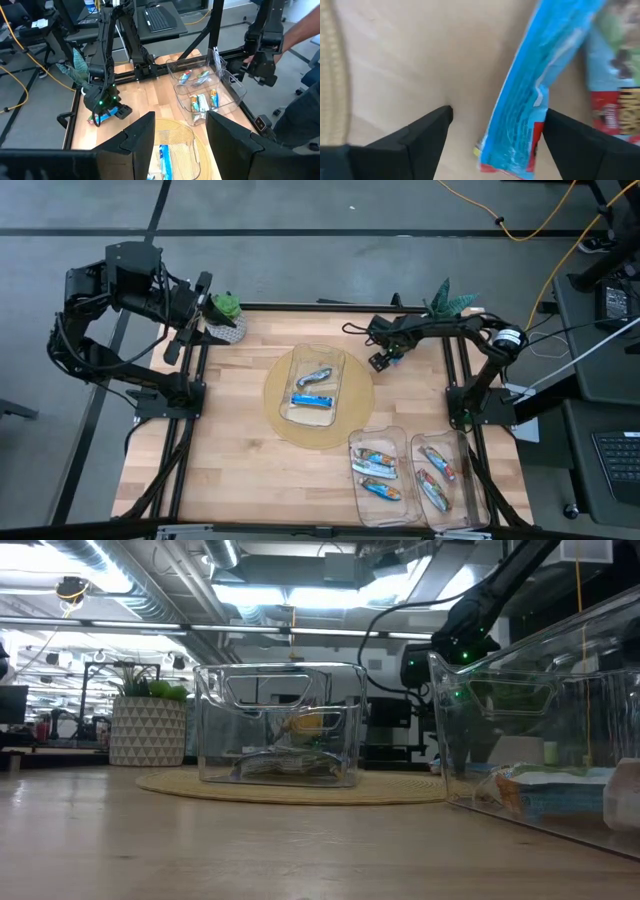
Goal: Pick and place Granola Bars by type
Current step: Put the red granola bar pack into the bottom right transparent bin
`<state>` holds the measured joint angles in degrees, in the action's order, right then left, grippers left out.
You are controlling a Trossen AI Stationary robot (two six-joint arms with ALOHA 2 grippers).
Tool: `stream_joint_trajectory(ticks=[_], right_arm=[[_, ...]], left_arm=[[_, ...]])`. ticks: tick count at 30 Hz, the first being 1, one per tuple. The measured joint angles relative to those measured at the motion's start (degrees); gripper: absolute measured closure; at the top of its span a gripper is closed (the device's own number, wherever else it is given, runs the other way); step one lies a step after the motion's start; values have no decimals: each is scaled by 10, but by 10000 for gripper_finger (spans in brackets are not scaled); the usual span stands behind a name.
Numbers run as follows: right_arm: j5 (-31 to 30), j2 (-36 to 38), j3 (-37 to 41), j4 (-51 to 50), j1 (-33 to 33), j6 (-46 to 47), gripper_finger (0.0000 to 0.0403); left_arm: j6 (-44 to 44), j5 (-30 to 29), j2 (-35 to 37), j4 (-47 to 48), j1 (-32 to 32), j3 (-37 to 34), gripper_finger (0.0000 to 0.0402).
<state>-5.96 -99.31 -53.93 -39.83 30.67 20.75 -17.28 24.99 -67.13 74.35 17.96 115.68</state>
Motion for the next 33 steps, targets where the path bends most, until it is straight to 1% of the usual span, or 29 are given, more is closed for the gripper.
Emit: stream_joint_trajectory(ticks=[4, 8, 12, 19, 23, 25, 27, 33], right_arm=[[14, 0, 0, 5, -9, -1, 96], [15, -1, 0, 9, -20, -1, 129], [17, -1, 0, 14, -24, 5, 182], [28, -1, 0, 16, -25, 13, 289], [49, -1, -1, 13, -24, 13, 334], [62, -2, -7, 4, -24, 13, 345], [73, -3, -15, -2, -28, 12, 347], [68, -2, -53, -35, -40, -1, 331]], left_arm=[[0, 0, 0, 0, 0, 0, 233], [0, 0, 0, 0, 0, 0, 233], [0, 0, 0, 0, 0, 0, 233], [0, 0, -2, 0, 0, 0, 233], [0, 0, -2, 0, 0, 0, 233], [0, 0, -2, 0, 0, 0, 233], [0, 0, -2, 0, 0, 0, 233], [0, 0, -2, 0, 0, 0, 233]])
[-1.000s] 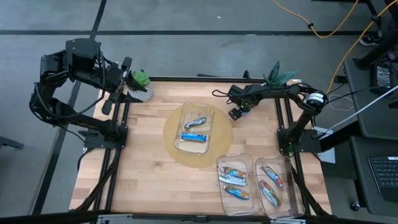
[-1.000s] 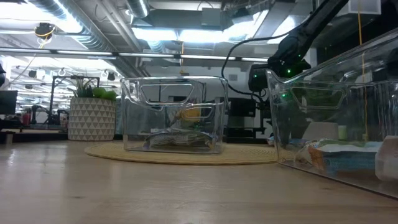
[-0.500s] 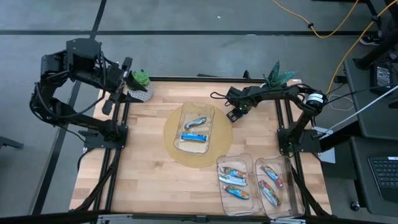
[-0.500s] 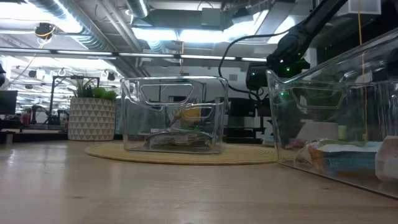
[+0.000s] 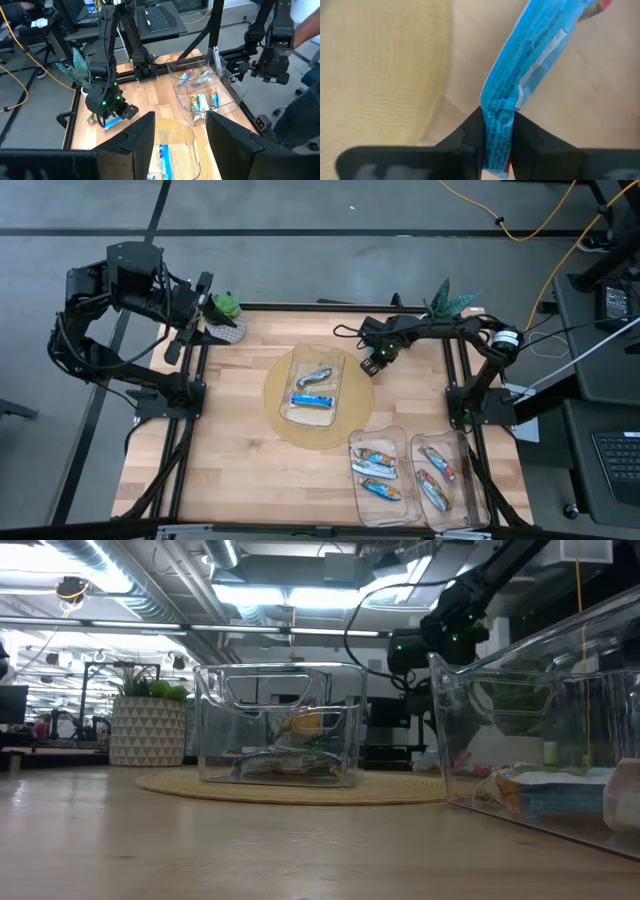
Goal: Pick and place Granola Bars by type
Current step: Put the red granola bar pack into the bottom right transparent bin
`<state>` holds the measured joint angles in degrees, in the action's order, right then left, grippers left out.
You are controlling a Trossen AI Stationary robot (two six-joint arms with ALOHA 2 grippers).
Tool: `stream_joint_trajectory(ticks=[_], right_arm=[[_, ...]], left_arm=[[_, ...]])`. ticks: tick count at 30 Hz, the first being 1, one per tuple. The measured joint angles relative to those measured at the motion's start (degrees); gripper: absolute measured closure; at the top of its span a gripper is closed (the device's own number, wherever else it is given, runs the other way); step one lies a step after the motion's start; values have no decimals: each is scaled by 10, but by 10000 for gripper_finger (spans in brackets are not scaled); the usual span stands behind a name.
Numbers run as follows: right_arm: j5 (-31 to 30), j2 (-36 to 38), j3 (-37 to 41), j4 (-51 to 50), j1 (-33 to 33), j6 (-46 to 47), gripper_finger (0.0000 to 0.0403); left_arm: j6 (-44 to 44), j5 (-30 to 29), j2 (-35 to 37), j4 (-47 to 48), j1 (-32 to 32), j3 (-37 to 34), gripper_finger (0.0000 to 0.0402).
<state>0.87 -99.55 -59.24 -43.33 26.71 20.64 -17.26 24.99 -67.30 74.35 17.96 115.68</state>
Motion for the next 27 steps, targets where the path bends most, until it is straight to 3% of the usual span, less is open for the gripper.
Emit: stream_joint_trajectory(ticks=[8, 15, 21, 27], right_arm=[[-7, 1, -58, -65, -23, -17, 356], [-39, 1, -113, -143, -53, -29, 337], [-43, 3, -165, -199, -84, -35, 357], [-90, 54, -195, -221, -115, -26, 351]], left_arm=[[0, 0, 0, 0, 0, 0, 233], [0, 0, 0, 0, 0, 0, 233], [0, 0, 0, 0, 0, 0, 233], [-14, 0, 0, 0, 0, 0, 233]])
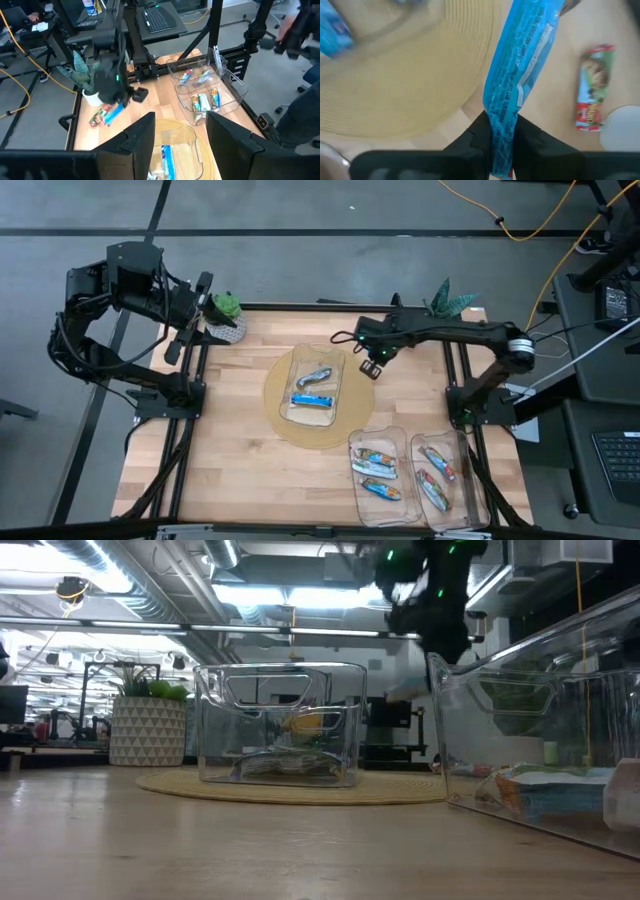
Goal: Pick and place Granola Bars by type
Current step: Put the red granola bar pack into the bottom right transparent bin
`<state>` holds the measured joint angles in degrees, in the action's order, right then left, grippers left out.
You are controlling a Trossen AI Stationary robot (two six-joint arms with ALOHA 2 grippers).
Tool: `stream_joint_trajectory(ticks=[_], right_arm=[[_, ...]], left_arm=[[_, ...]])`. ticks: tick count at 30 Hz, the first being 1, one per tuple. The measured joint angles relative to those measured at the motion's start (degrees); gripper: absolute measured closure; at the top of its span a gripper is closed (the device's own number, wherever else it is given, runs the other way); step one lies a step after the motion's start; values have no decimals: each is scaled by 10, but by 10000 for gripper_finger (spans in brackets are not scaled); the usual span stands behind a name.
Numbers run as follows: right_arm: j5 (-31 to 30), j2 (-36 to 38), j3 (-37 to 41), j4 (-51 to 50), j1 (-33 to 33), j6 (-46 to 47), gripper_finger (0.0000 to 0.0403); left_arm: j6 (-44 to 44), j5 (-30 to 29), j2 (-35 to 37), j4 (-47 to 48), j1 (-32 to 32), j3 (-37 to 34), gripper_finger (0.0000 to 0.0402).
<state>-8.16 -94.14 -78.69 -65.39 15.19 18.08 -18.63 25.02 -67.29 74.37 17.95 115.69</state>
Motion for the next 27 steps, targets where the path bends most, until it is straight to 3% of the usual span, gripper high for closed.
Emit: stream_joint_trajectory(ticks=[4, 10, 21, 27], right_arm=[[-8, 67, -2, -3, -12, 29, 342], [-8, 183, -3, -6, -43, 18, 363], [-6, 335, -3, -29, -151, 65, 356], [70, 360, -3, -86, -215, 124, 366]], left_arm=[[0, 0, 0, 0, 0, 0, 233], [-3, 0, 0, 0, 0, 0, 233], [-27, 0, 0, 8, 0, 0, 233], [-32, 0, 0, 8, 0, 0, 233]])
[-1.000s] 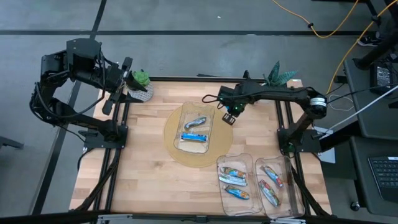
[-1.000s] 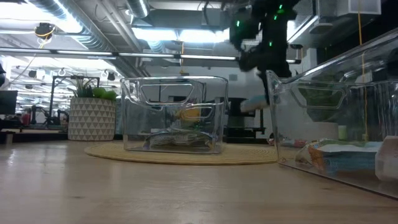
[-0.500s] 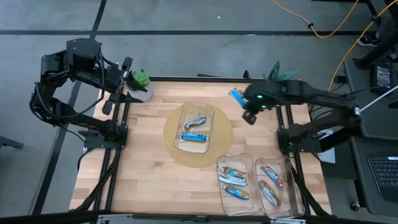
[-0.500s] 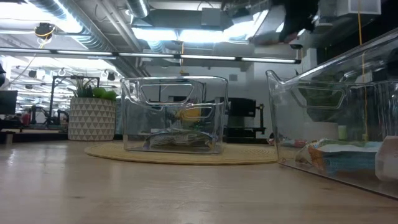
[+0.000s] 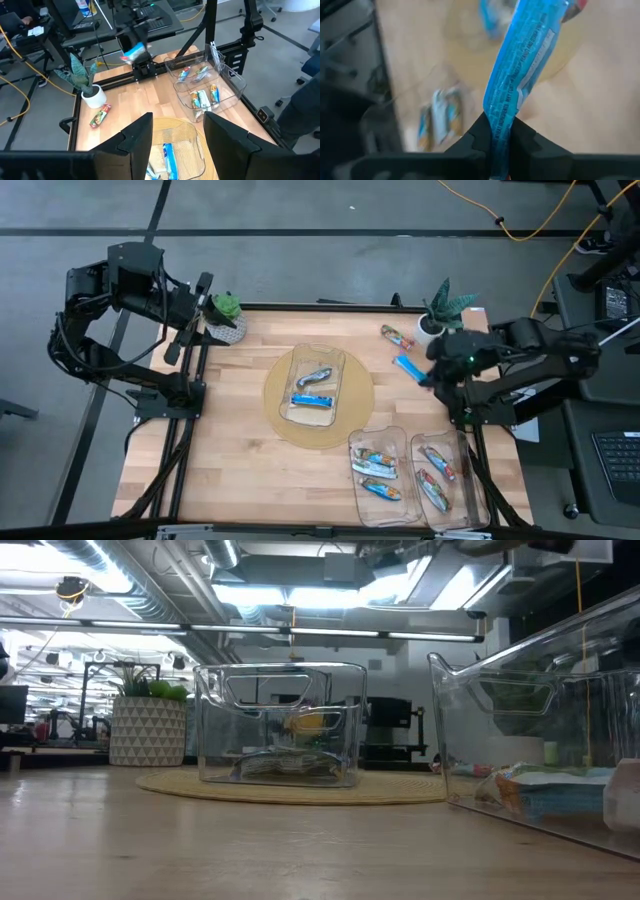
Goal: Pick and place Granola Bars by type
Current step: Put the red granola bar pack into the bottom right transparent bin
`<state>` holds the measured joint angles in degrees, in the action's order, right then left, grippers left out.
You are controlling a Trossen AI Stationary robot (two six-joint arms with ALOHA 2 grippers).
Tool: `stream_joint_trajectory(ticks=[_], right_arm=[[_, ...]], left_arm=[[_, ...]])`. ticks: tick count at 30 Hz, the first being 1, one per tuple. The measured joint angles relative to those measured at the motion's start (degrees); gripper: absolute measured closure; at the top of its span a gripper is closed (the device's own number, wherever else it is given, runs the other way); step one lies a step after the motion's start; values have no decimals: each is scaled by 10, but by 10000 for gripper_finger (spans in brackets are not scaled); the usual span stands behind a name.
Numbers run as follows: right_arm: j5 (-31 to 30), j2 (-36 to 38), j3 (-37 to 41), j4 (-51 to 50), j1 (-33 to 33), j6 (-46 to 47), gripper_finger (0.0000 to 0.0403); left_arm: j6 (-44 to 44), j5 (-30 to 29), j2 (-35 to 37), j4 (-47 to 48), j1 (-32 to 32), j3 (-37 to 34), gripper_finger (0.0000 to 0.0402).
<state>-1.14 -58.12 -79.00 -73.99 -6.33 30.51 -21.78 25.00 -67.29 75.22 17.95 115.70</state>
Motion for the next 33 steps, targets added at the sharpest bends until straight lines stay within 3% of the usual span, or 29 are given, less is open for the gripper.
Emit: stream_joint_trajectory(ticks=[4, 11, 22, 33], right_arm=[[39, 1, 0, -43, -48, 76, 355], [43, 1, 0, -59, -141, 195, 368], [-26, -39, 6, -73, -296, 408, 361], [-30, -130, 81, -32, -428, 591, 354]], left_arm=[[7, 0, 0, 0, 0, 0, 233], [15, 0, 0, 0, 0, 0, 233], [2, 0, 0, 20, 0, 0, 233], [-24, 0, 0, 31, 0, 0, 233]])
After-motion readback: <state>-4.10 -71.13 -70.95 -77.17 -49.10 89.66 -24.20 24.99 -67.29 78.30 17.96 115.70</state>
